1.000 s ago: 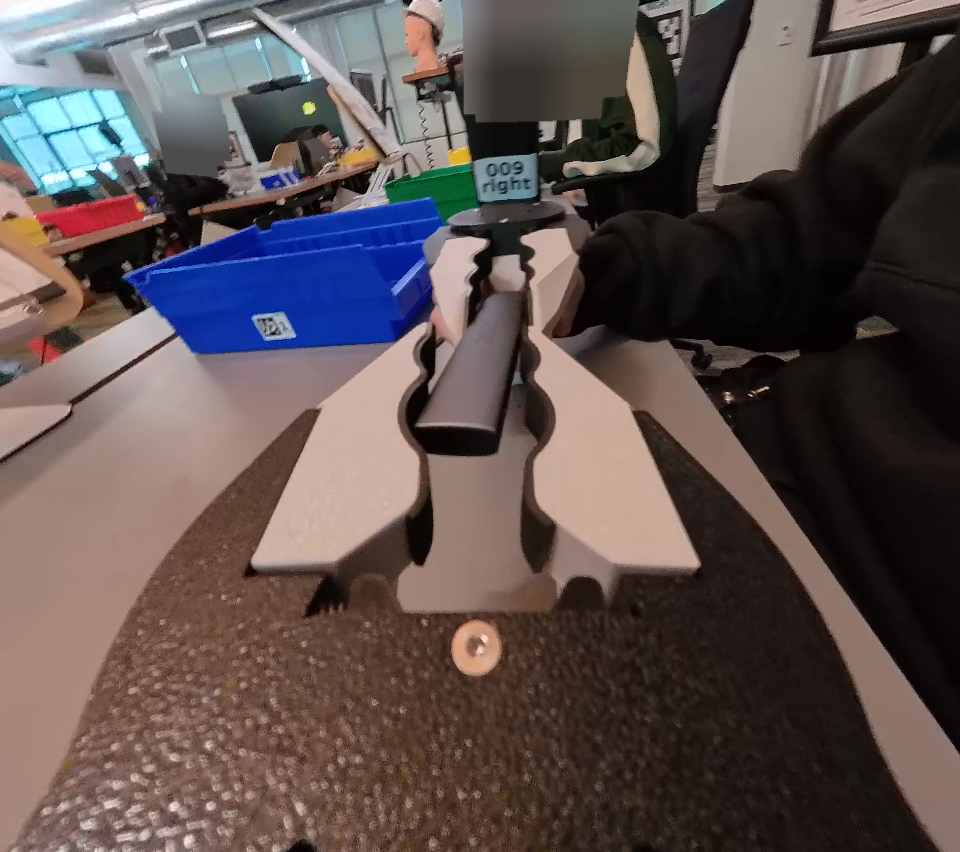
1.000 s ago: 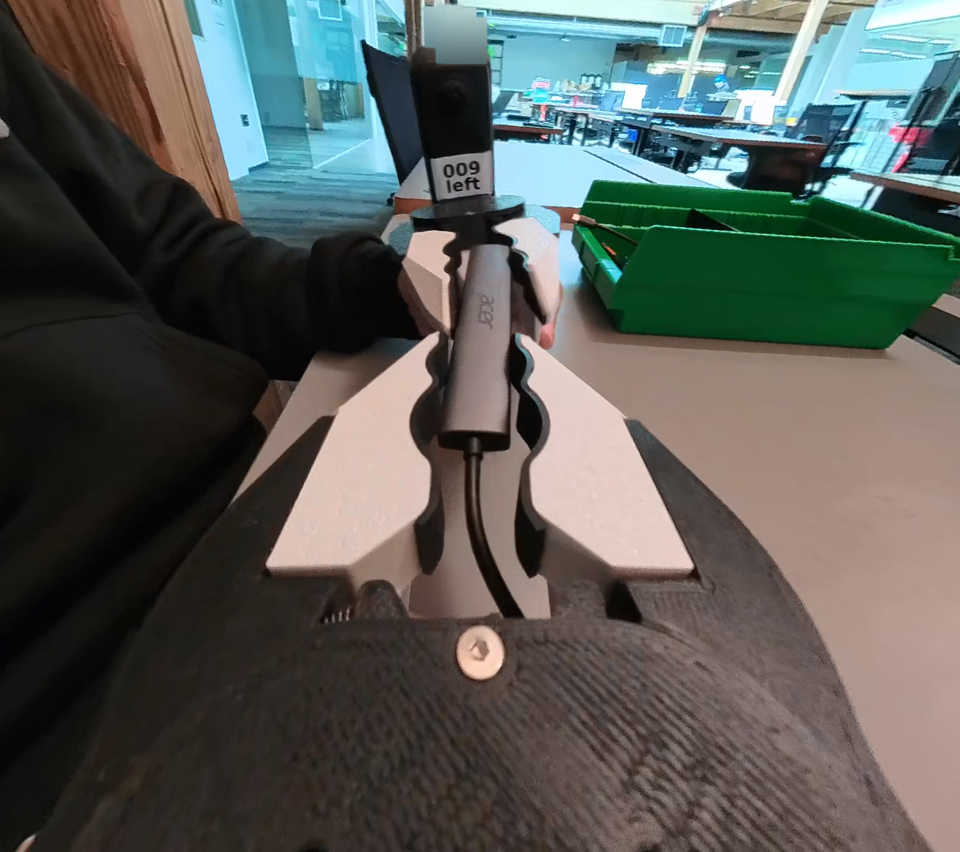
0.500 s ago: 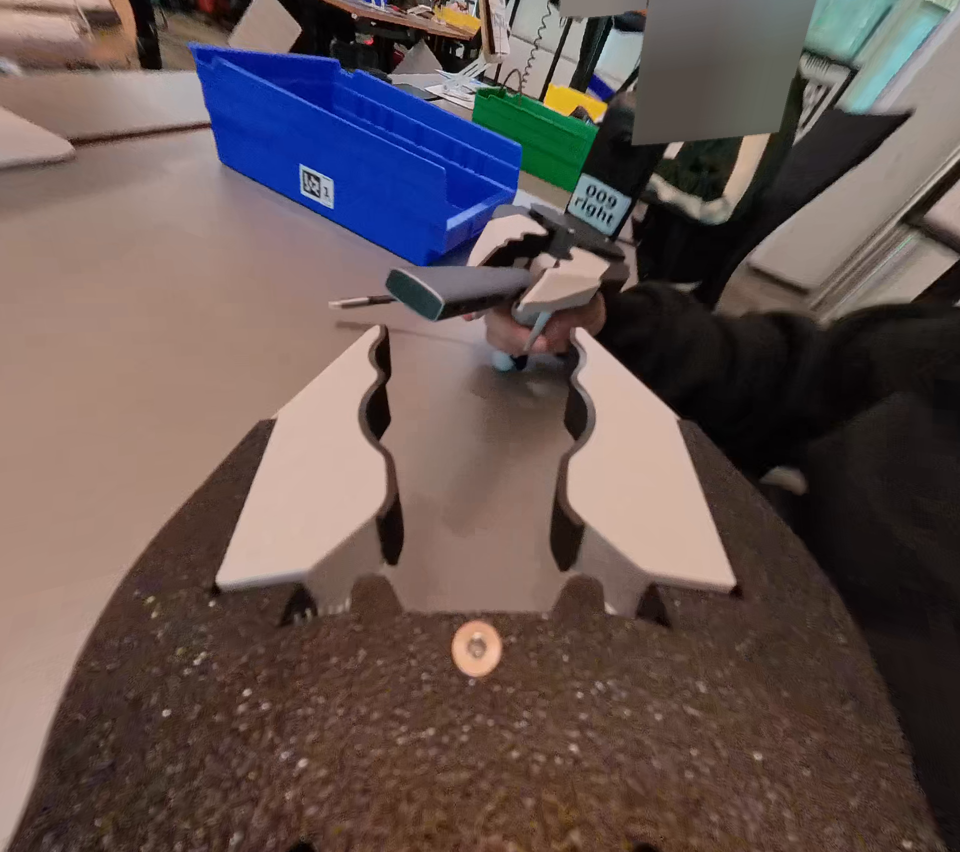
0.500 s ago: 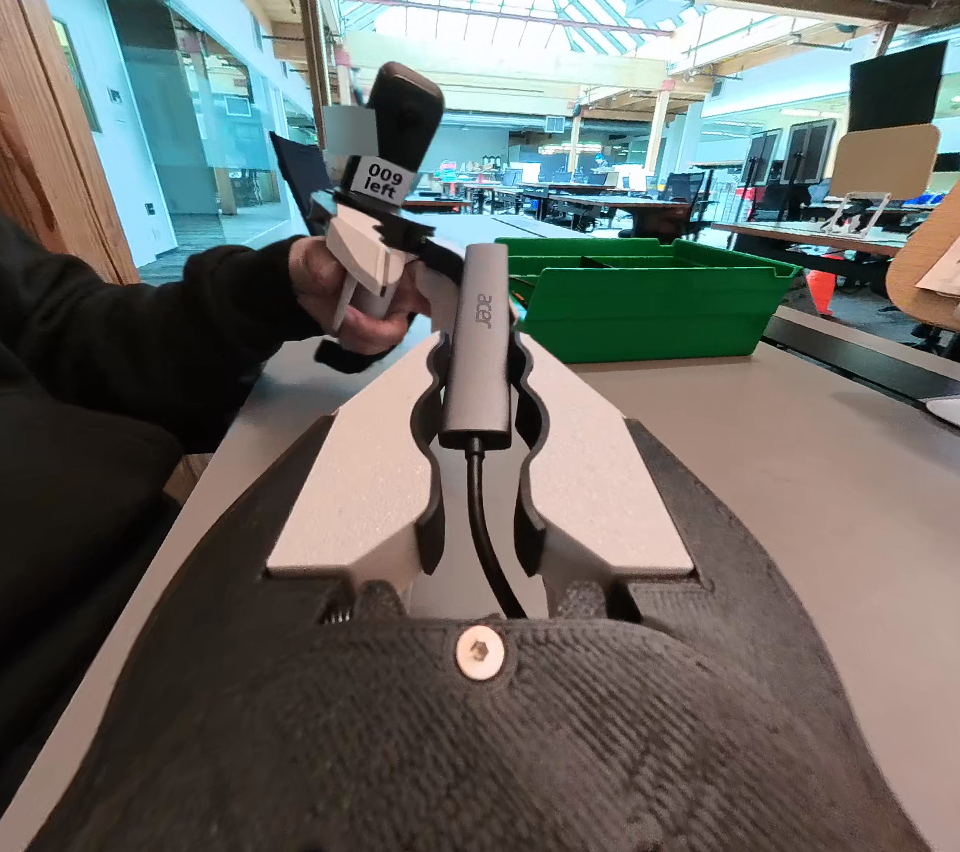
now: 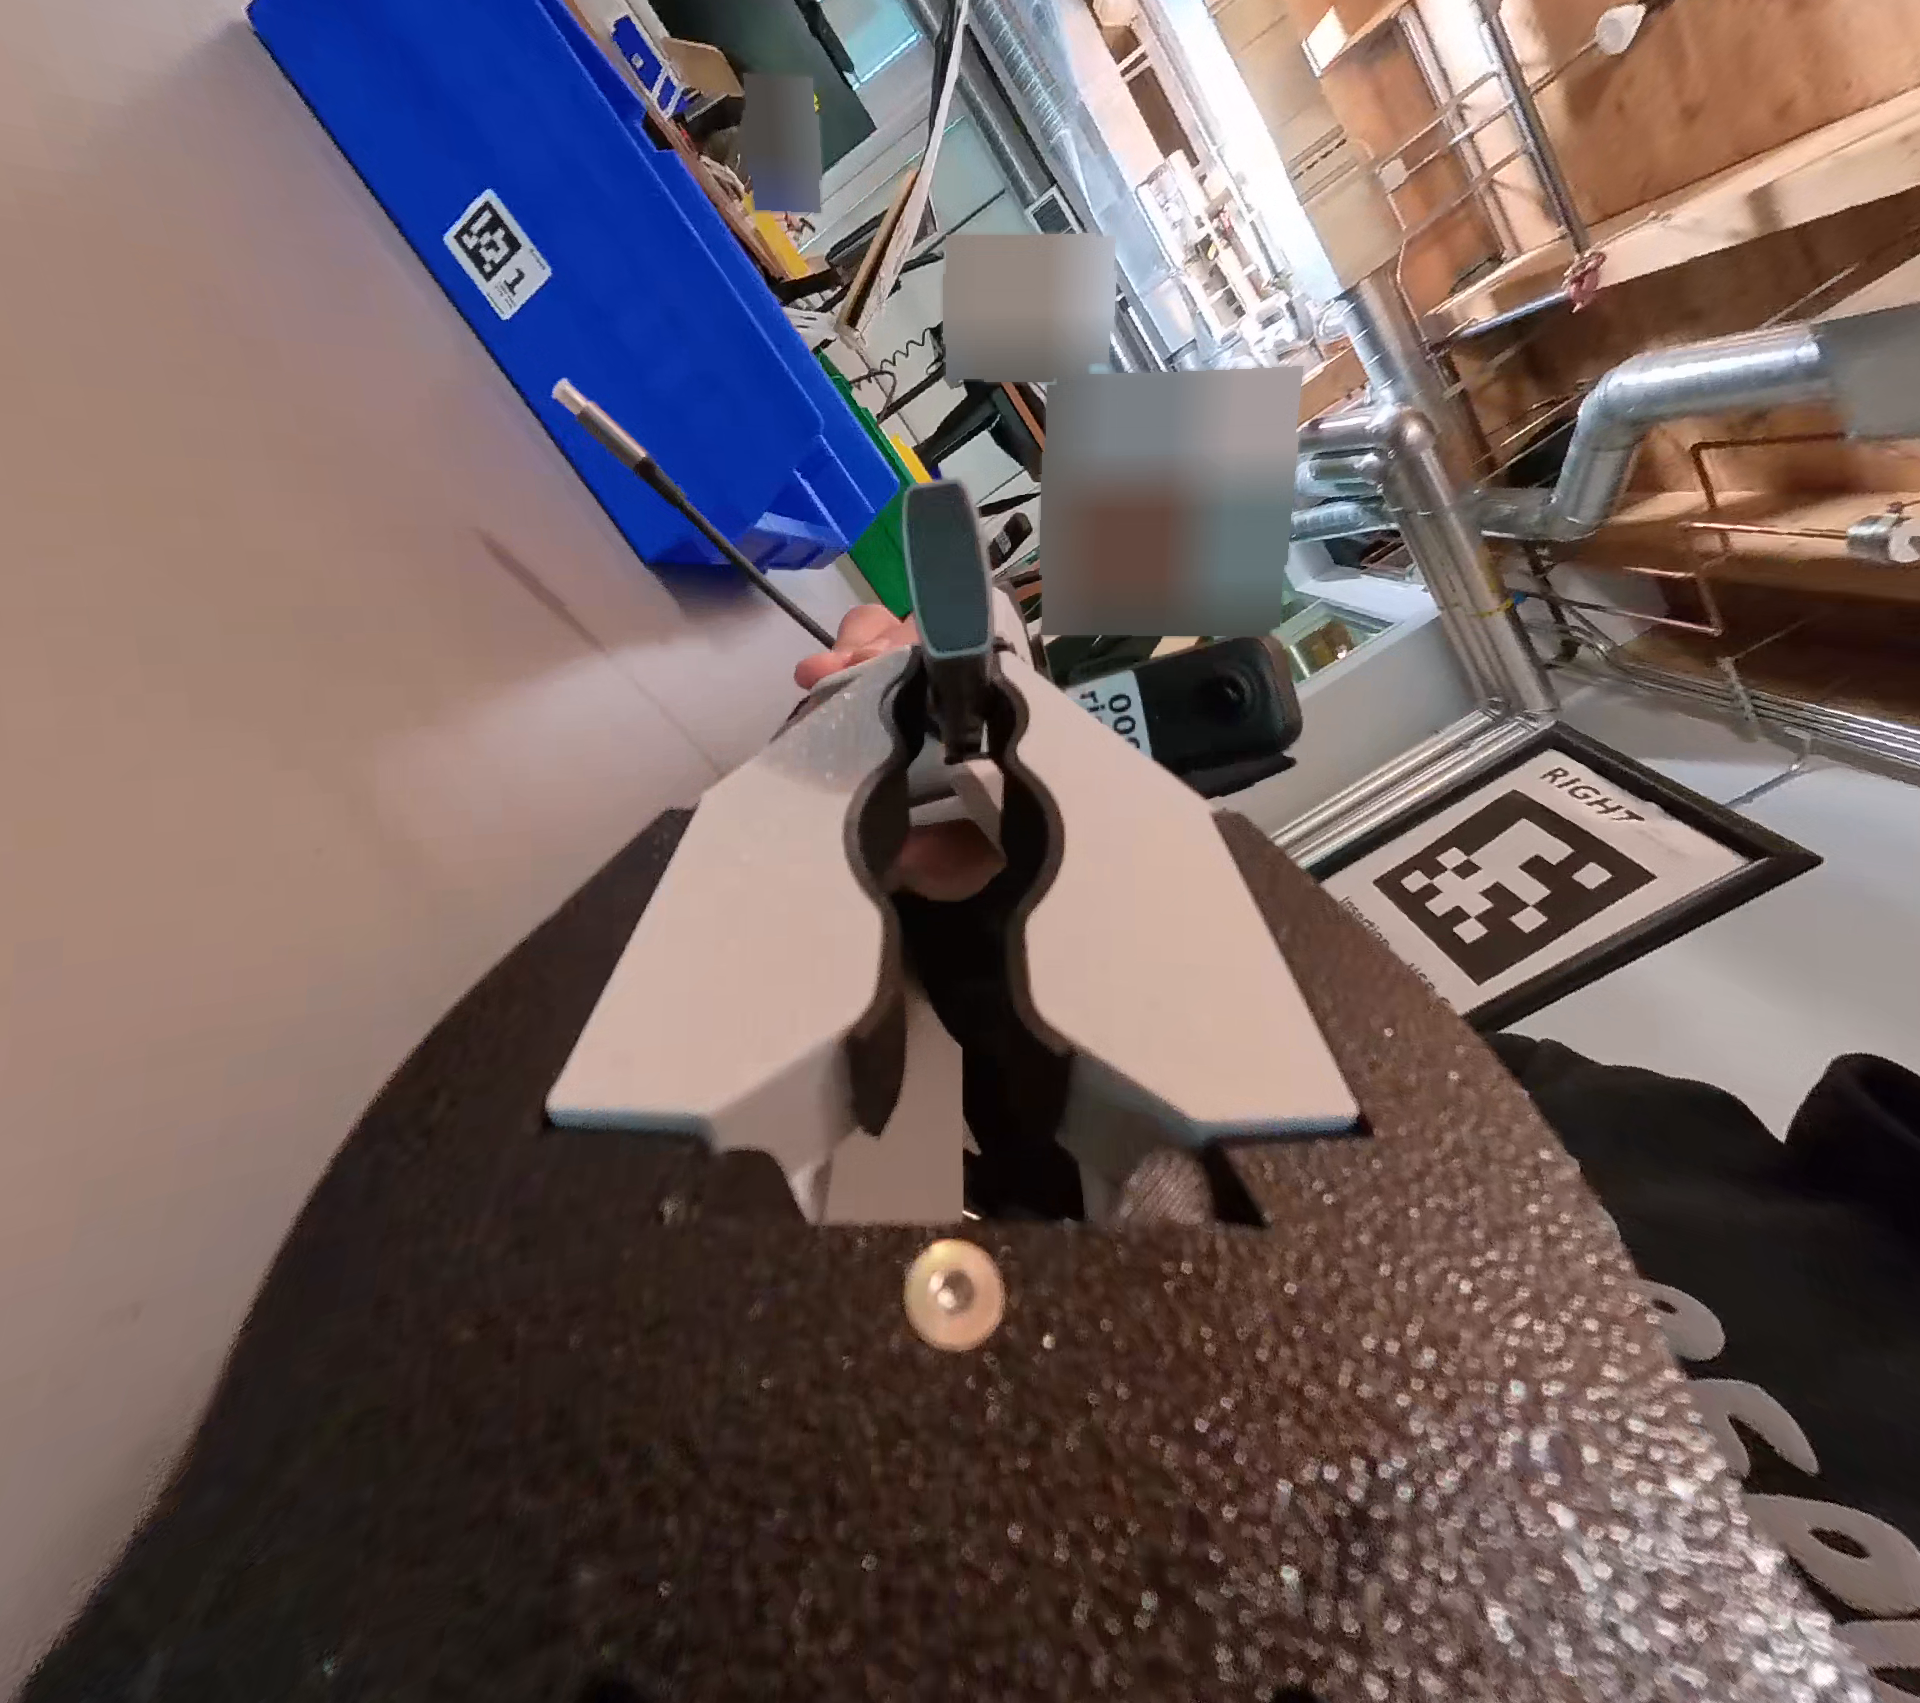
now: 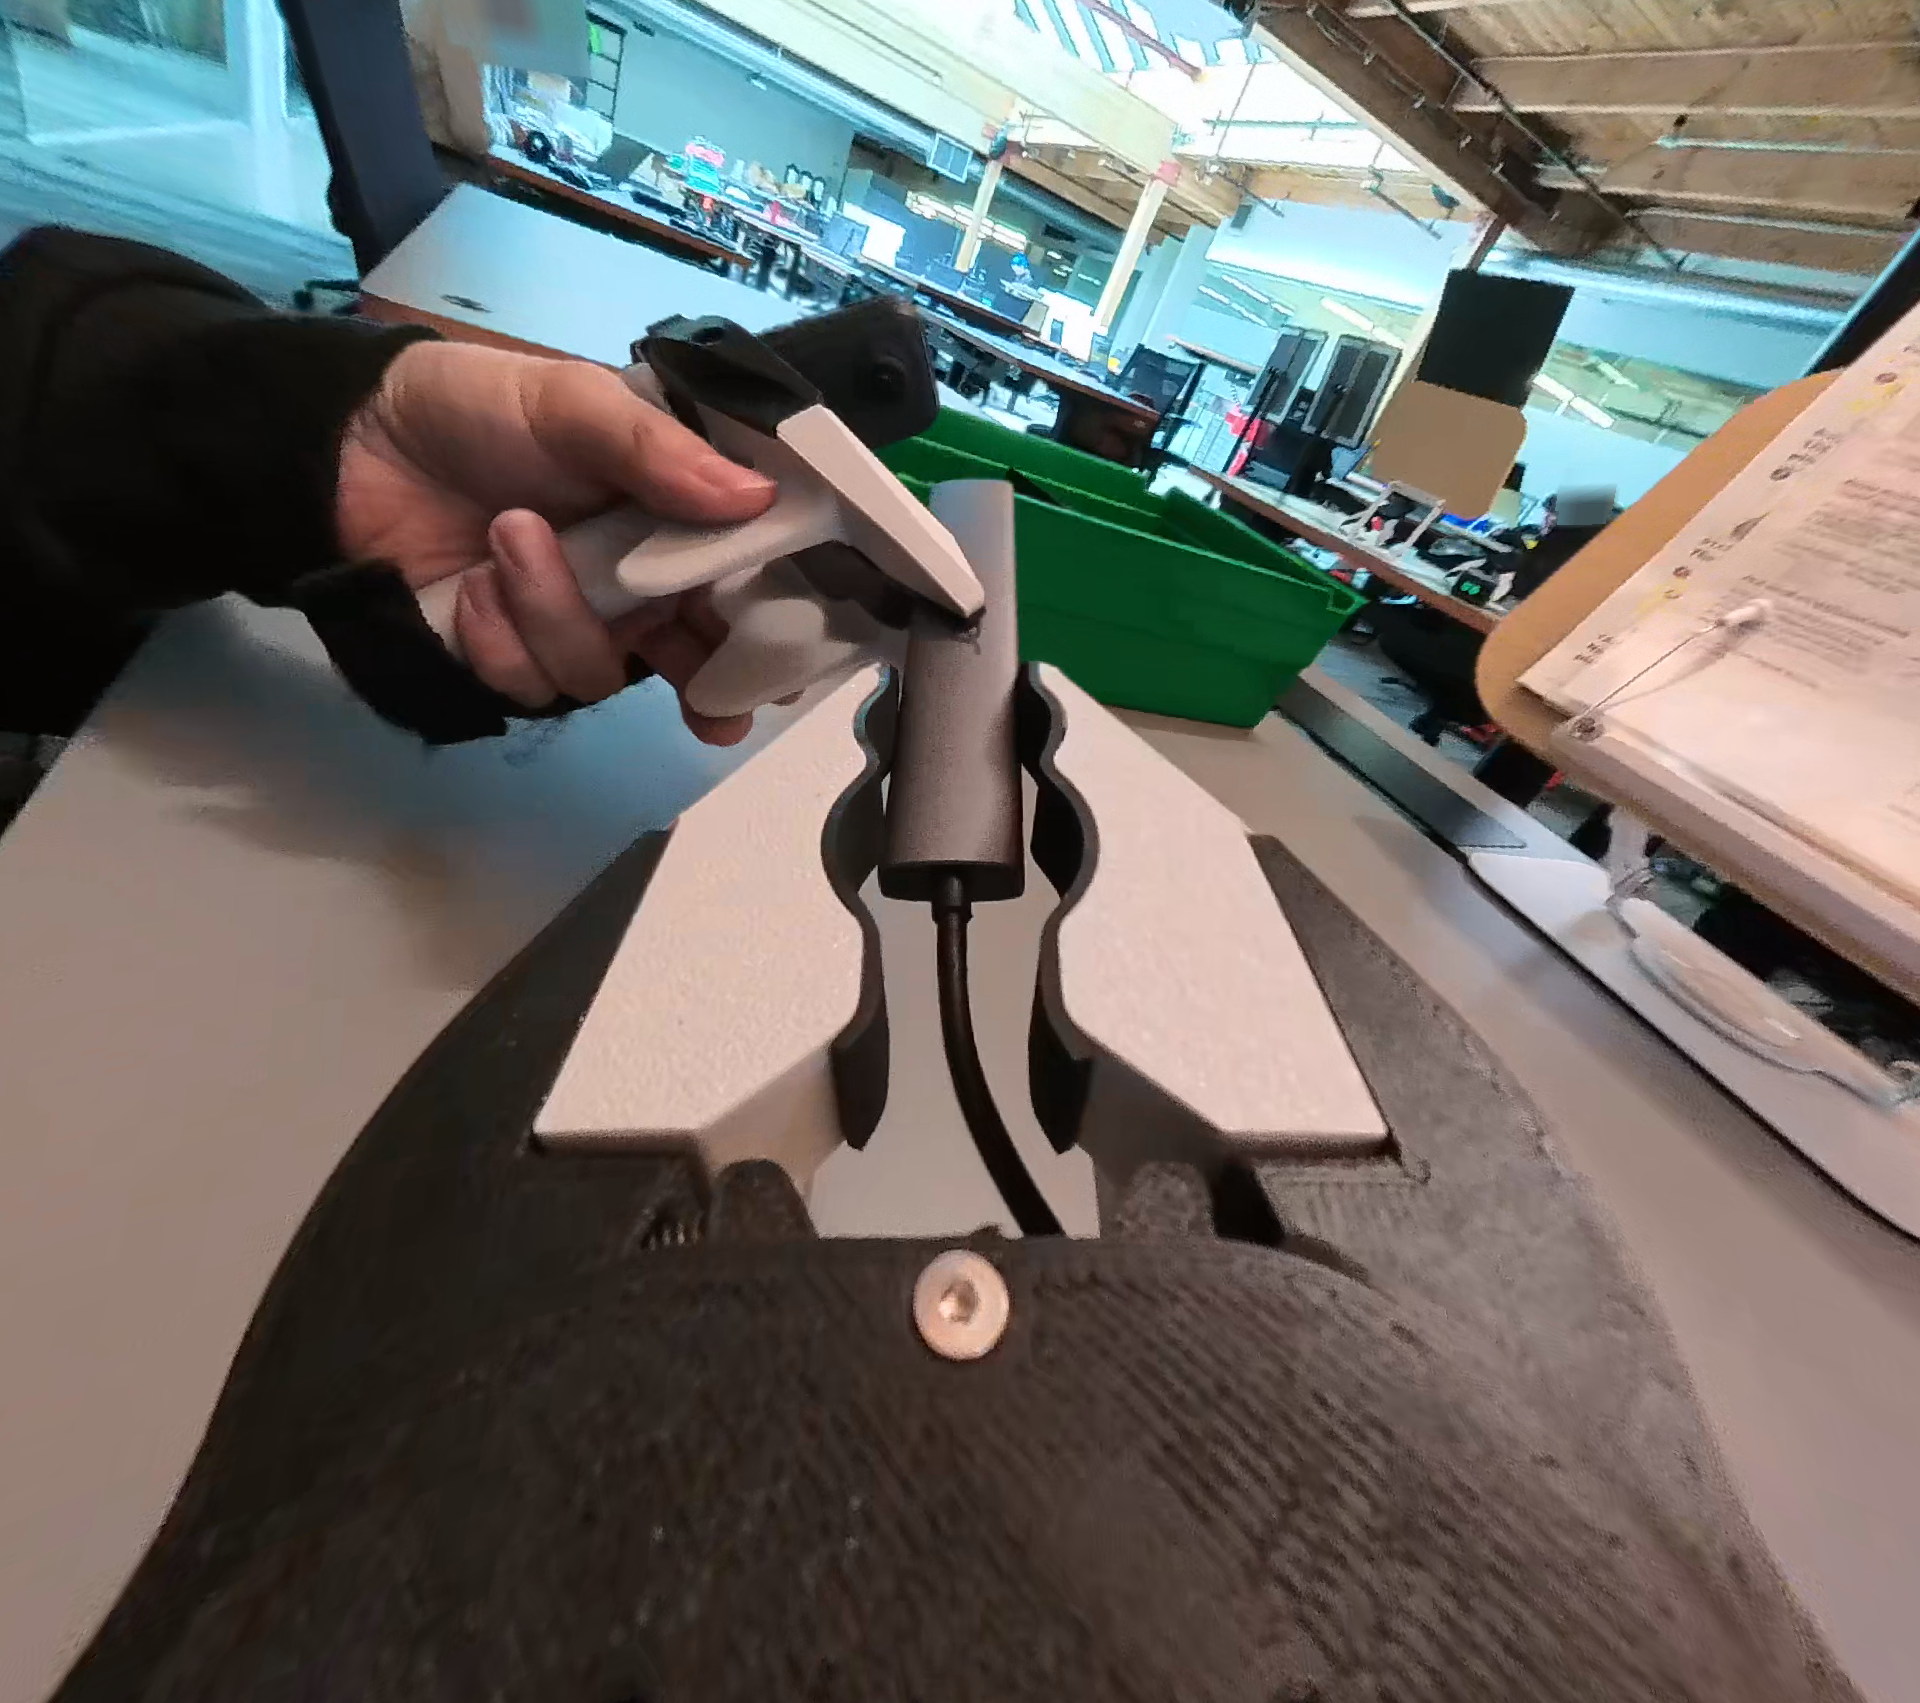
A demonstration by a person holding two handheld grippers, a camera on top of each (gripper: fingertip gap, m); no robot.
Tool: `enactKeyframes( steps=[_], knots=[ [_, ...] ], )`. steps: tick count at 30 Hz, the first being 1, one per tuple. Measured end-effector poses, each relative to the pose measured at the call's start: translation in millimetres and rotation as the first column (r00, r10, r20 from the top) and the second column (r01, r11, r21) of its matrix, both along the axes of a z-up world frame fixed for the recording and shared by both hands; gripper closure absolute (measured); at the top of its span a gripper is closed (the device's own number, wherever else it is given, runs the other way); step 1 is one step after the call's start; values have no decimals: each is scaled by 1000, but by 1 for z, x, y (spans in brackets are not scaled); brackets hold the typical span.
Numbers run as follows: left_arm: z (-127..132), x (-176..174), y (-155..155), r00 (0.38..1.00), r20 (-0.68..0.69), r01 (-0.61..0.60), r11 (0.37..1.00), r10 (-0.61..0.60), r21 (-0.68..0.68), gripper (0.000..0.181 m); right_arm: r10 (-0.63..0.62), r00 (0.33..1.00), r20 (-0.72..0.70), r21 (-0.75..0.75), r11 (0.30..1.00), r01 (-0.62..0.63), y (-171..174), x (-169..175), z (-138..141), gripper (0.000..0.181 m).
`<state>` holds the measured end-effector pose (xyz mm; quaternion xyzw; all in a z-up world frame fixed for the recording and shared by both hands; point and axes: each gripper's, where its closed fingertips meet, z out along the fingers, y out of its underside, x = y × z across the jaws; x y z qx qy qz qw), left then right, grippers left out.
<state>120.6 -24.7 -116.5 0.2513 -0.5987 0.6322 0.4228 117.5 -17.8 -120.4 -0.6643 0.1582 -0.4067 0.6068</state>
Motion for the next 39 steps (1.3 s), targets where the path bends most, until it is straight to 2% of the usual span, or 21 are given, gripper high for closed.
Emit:
enactKeyframes(
  steps=[2,7,11,21,24,27,30,39],
  knots=[
    [1,-1,-1,1000,-17,2,1000,-2,-13,174,-12,999,45,-8,1000,12,-1,-1,2,161],
    [0,2,-4,980,-199,-3,998,-9,-61,174,-50,993,107,-24,998,53,-3,0,5,160],
    [1,0,-6,964,-265,12,997,-32,-77,174,-51,986,156,9,999,50,-5,-3,14,160],
    [-2,1,-4,970,-240,17,999,-25,-38,174,-66,986,153,-31,997,72,-5,-1,8,149],
    [5,1,-1,967,-253,28,997,-44,-69,175,-75,992,105,-171,981,92,-2,5,-14,145],
    [9,1,1,974,-222,22,998,-36,-67,174,-74,977,199,-36,996,83,1,-5,17,153],
    [6,4,0,969,-245,4,998,-20,-64,174,-71,983,169,-66,994,83,2,-1,5,153],
    [4,6,-5,960,-281,-21,997,0,-73,175,-118,982,145,-95,987,133,-5,5,4,159]
  ],
)
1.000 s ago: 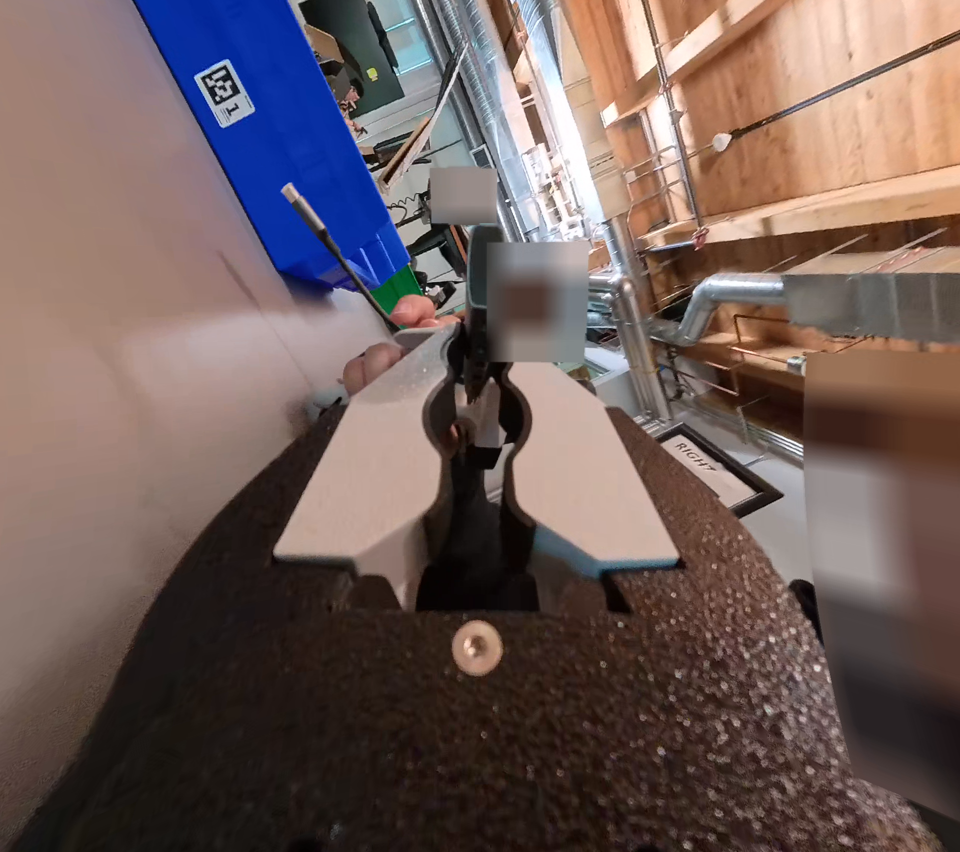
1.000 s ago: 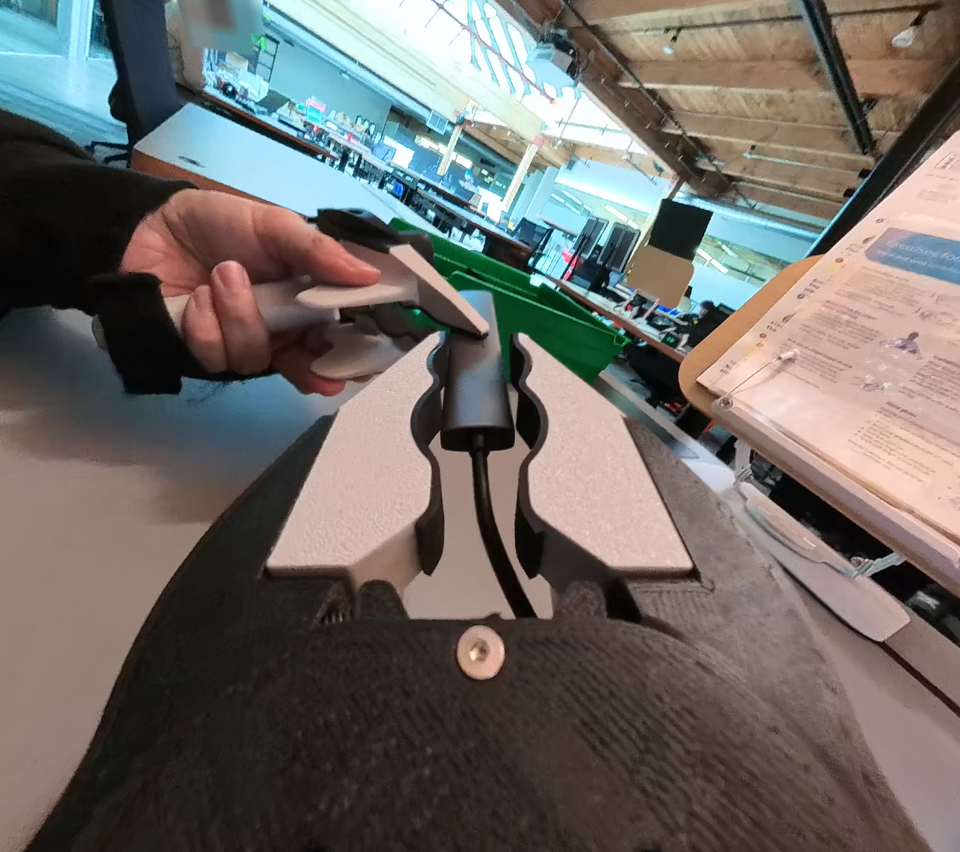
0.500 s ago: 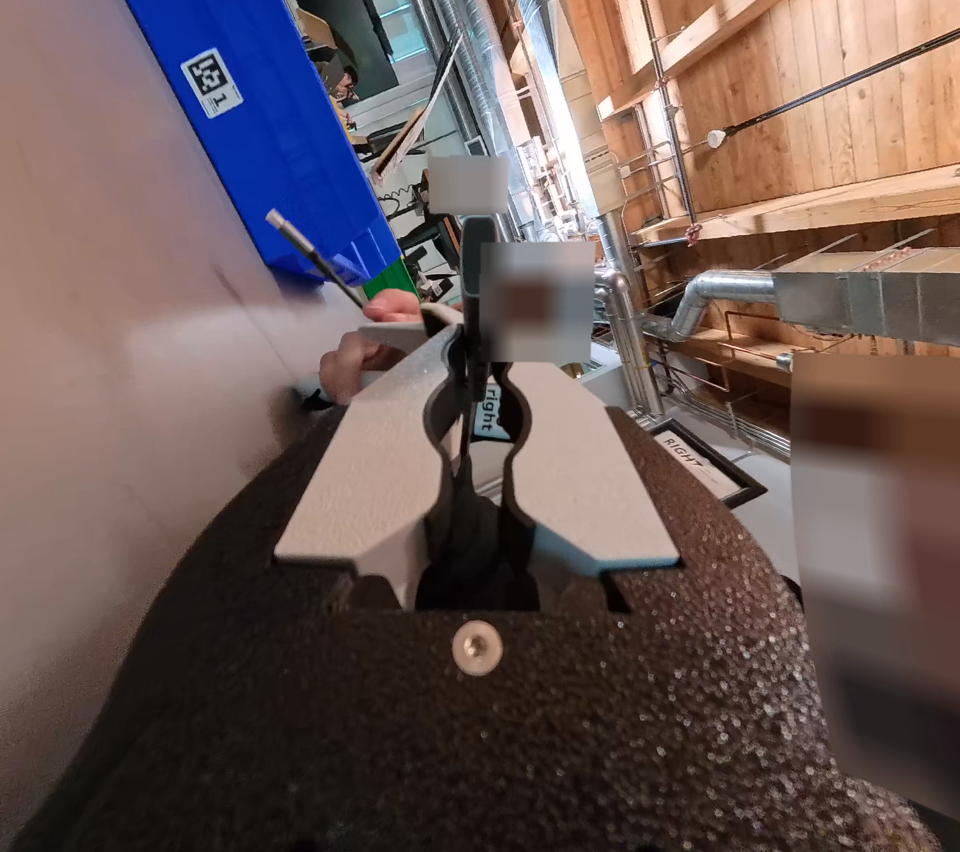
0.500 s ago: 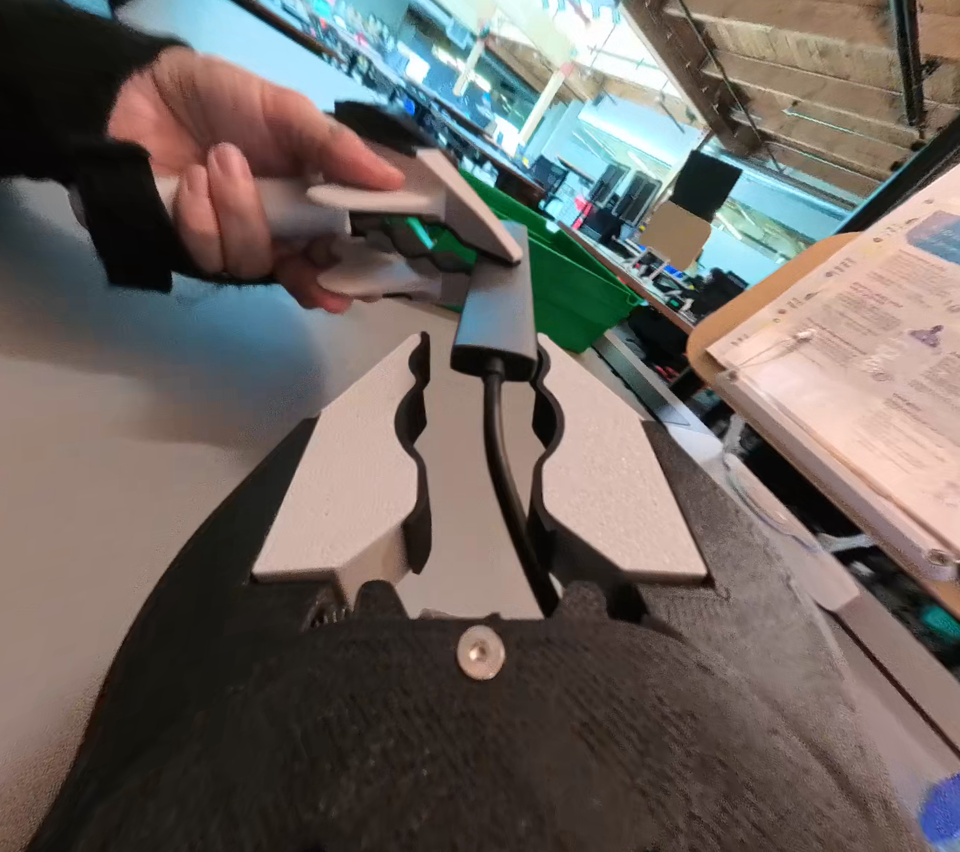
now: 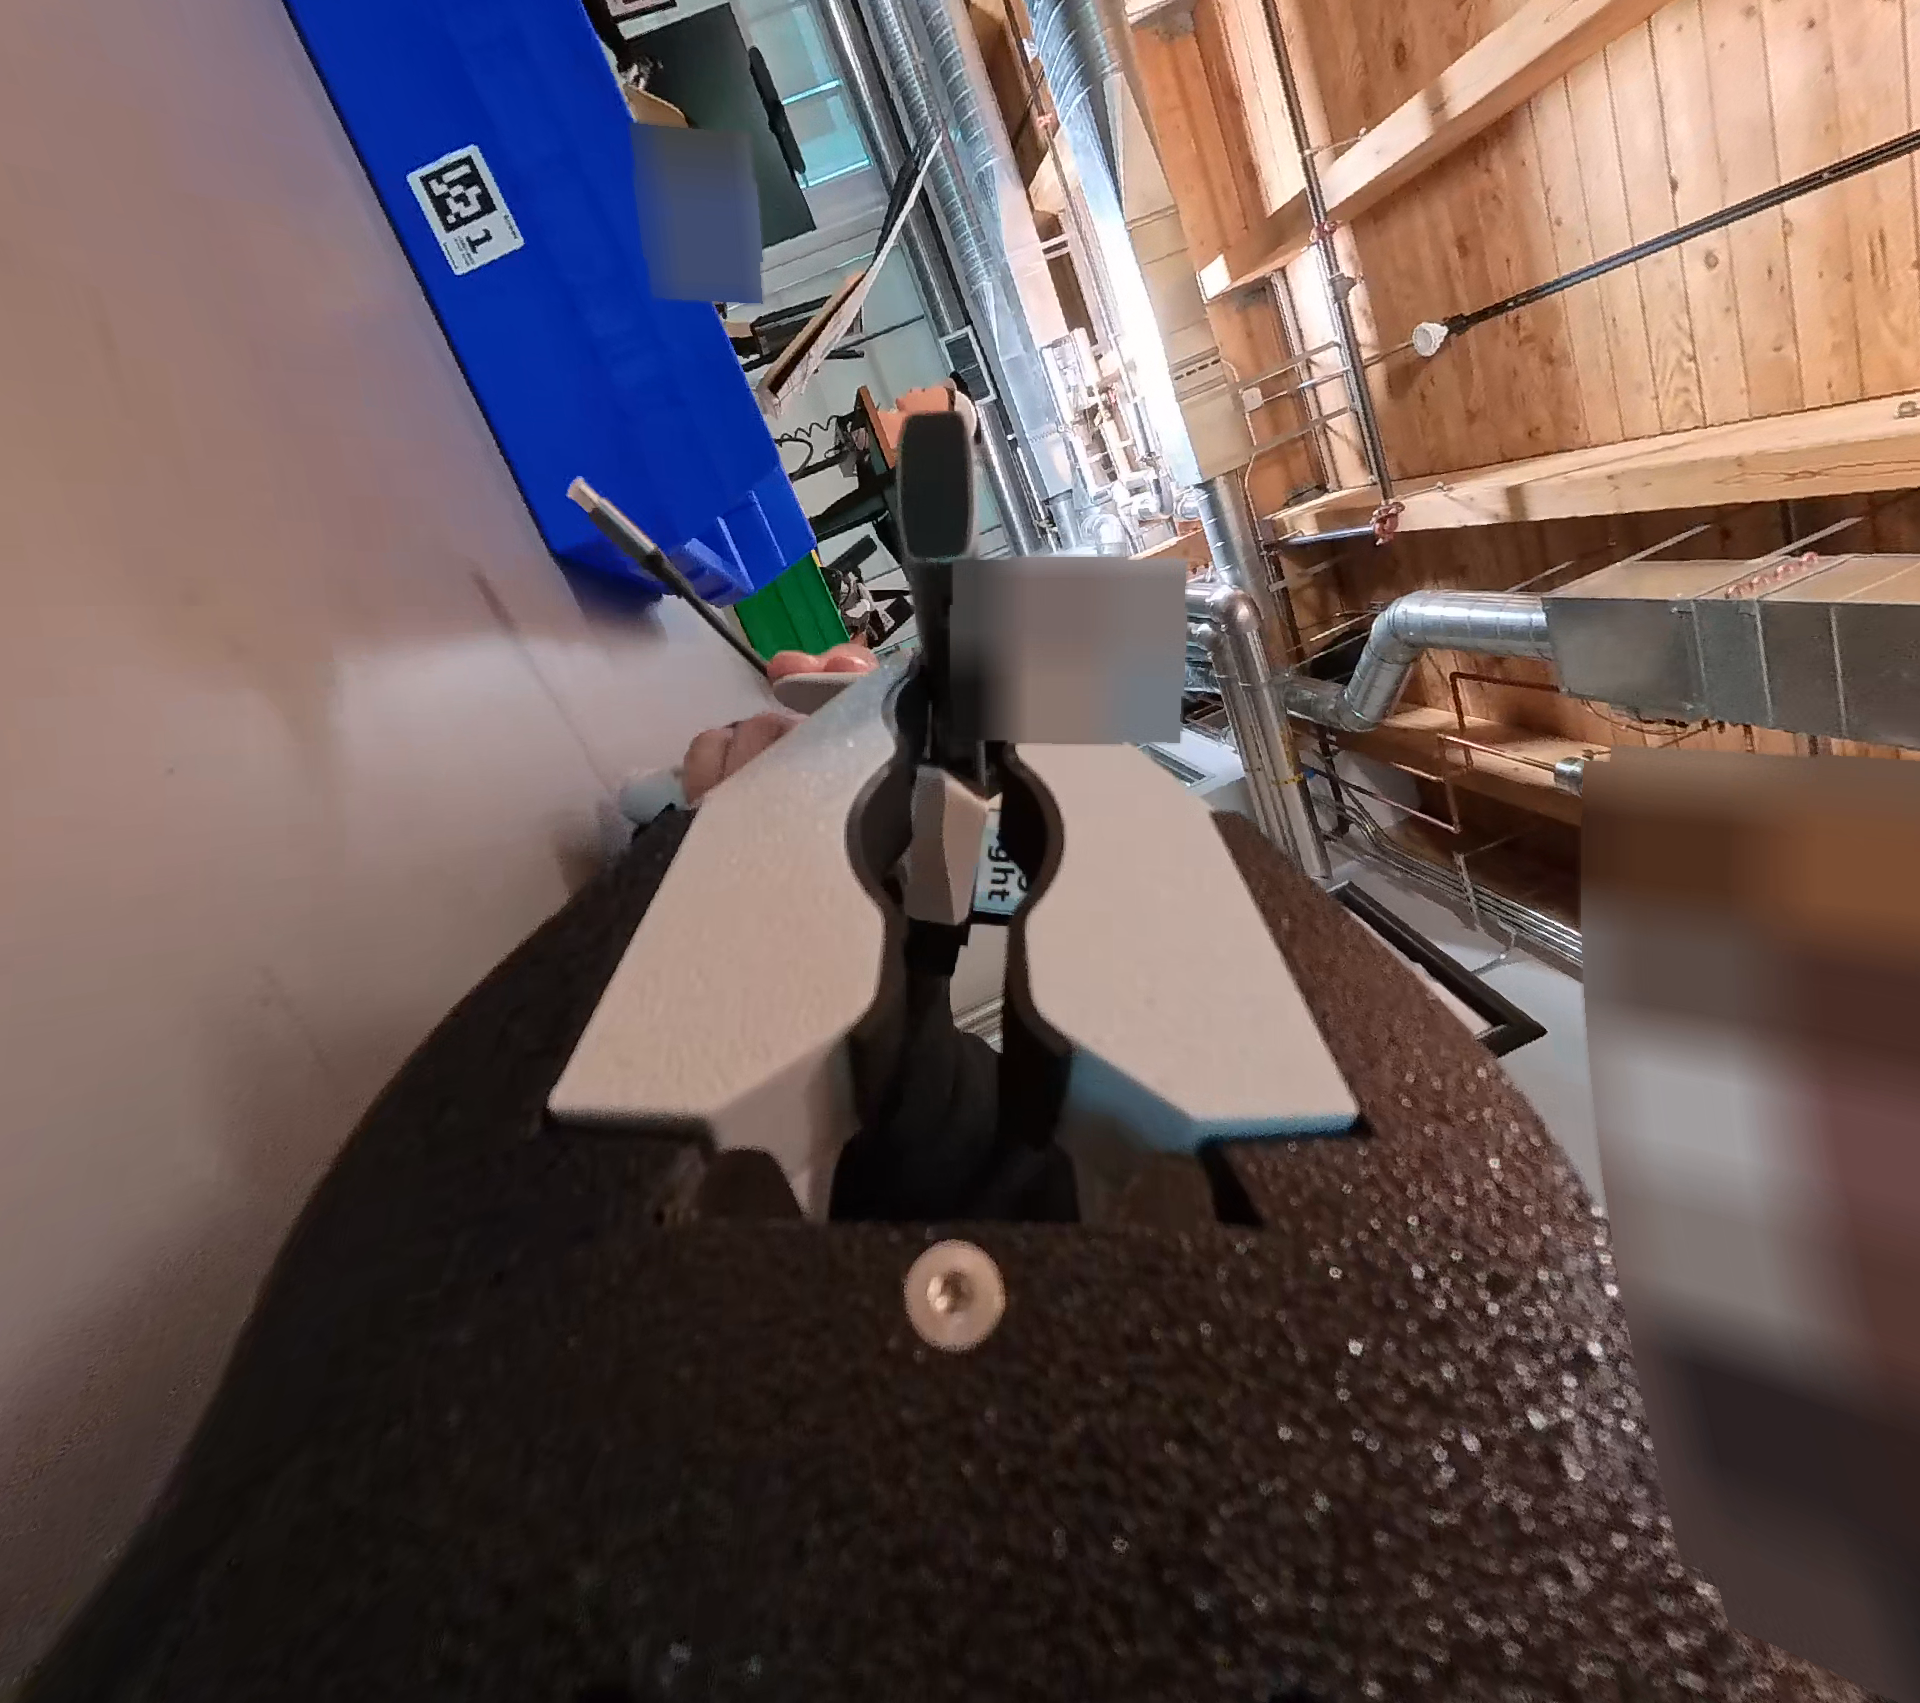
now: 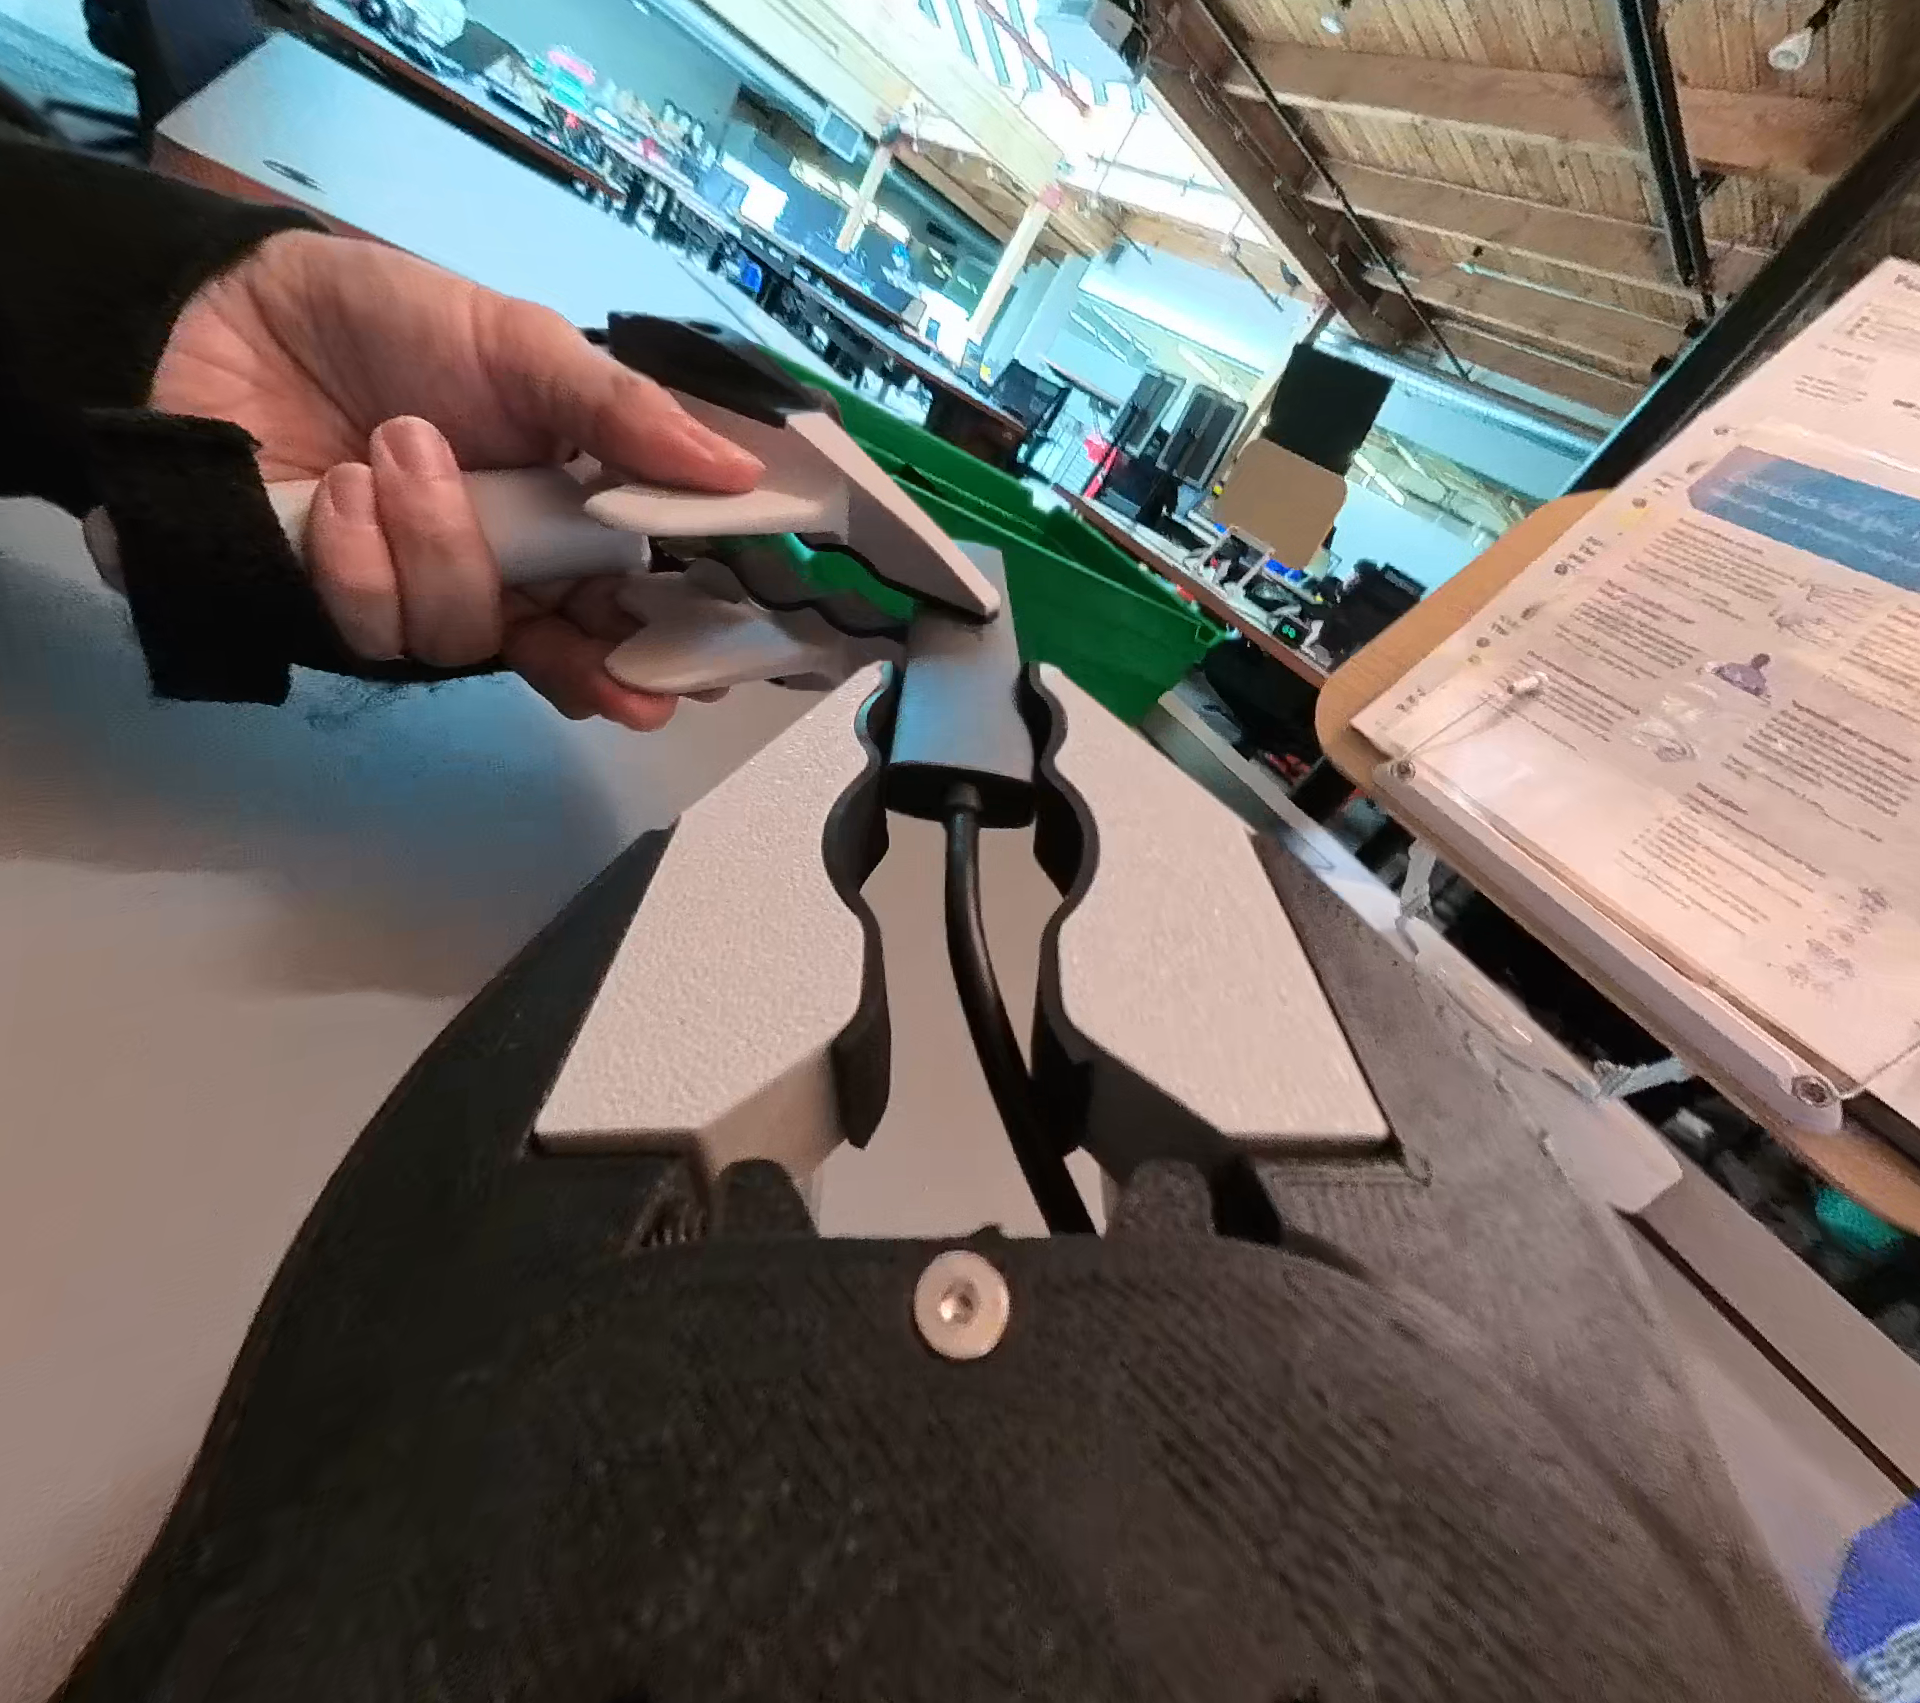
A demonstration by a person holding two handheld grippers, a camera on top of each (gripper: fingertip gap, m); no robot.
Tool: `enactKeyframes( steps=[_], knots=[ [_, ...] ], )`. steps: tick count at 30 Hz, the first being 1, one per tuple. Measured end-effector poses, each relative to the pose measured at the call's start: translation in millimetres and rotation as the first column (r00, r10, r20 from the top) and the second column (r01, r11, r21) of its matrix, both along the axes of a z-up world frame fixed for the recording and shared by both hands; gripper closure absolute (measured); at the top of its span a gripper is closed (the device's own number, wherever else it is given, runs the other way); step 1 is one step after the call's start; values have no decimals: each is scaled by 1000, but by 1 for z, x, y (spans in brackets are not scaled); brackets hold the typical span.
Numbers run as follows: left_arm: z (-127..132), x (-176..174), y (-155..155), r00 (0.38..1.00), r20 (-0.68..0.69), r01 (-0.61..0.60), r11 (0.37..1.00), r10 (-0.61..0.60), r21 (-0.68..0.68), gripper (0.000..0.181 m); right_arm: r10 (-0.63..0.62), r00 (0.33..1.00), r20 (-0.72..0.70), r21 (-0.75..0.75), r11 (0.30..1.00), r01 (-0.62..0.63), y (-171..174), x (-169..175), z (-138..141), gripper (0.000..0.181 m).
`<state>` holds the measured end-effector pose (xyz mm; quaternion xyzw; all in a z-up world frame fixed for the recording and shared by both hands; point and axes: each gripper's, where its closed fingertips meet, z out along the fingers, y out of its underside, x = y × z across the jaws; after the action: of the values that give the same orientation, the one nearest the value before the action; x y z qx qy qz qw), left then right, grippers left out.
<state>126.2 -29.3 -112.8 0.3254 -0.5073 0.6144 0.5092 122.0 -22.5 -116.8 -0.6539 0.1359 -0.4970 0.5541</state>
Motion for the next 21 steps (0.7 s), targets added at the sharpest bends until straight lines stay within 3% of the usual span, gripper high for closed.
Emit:
enactKeyframes(
  steps=[3,6,8,10,12,14,16,18,21],
  knots=[
    [3,2,1,1000,26,-4,1000,4,-3,174,-11,999,-40,39,999,12,2,1,3,159],
    [10,11,7,974,204,-103,994,93,36,165,-4,998,-61,170,985,14,-9,2,14,159],
    [16,21,17,917,368,-195,978,155,73,161,4,997,-77,306,952,20,-26,4,23,159],
    [19,39,34,791,577,-337,932,204,132,158,-26,996,-83,395,917,57,-44,8,28,159],
    [24,63,59,622,751,-505,847,221,168,154,-86,993,-80,376,920,110,-54,11,26,159],
    [27,93,96,470,863,-665,717,187,207,153,-106,991,-76,361,924,126,-54,12,25,159],
    [27,125,137,380,916,-785,568,126,248,151,-120,990,-77,338,931,140,-51,13,22,159],
    [24,152,173,369,927,-838,454,67,301,152,-152,986,-67,299,940,165,-51,14,19,159],
    [9,188,202,450,891,-825,354,-59,440,151,-160,983,-91,301,936,180,-55,18,16,159]
  ],
)
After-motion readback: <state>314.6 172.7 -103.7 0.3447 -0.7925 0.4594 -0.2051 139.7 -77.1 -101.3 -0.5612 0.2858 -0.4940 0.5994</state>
